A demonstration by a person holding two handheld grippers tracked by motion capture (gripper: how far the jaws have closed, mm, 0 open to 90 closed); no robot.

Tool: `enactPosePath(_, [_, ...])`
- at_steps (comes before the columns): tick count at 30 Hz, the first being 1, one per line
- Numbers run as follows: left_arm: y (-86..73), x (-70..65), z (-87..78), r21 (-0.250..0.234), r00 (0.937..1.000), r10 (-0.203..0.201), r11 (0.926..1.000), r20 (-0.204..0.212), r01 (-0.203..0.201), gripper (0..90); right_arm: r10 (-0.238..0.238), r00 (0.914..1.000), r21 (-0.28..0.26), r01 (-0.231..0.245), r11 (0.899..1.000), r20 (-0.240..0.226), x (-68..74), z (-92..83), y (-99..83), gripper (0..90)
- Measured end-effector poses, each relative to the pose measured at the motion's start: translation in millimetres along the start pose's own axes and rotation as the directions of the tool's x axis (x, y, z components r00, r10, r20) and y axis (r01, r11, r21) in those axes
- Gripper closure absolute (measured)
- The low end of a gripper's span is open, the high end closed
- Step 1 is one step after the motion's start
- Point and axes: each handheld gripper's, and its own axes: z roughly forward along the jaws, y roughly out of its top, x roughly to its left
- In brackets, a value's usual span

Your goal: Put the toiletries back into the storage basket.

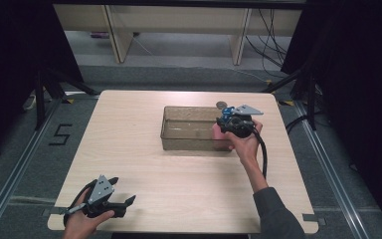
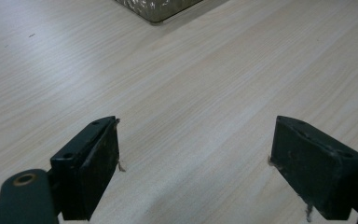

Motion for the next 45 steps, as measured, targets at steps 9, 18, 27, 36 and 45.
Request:
enactPosePath(9, [-0.1,0.7,1.0,0.002,1.0000,0.002,1.0000,0.005,-0.002,14.9,0.086,0.9950,-0.003,-0.086,0.996,-0.050,-5.6,-2.6,-5.0,31.9])
enactPosePath(18, [-0.6,2.8,-0.8,0.023,0.9993,0.036,0.9991,-0.005,-0.036,14.9,0.085,0.9956,-0.020,-0.086,0.996,-0.038,-3.2,-27.4,-5.6,24.2])
enactPosePath(27, [-0.6,1.3,0.8,0.008,0.9999,0.011,0.9999,-0.003,-0.011,14.9,0.088,0.9947,-0.030,-0.089,0.996,-0.054,-2.7,-43.1,-11.5,23.6])
enactPosePath(36, [-0.9,2.2,0.5,0.023,0.9998,0.021,0.9995,0.005,-0.022,14.9,0.102,0.9926,-0.039,-0.105,0.994,-0.066,0.8,-57.4,-14.9,23.4])
enactPosePath(45, [-0.6,2.3,-0.1,0.025,0.9995,0.032,0.9992,0.005,-0.032,14.9,0.095,0.9933,-0.041,-0.098,0.994,-0.066,4.3,-66.1,-20.6,23.1])
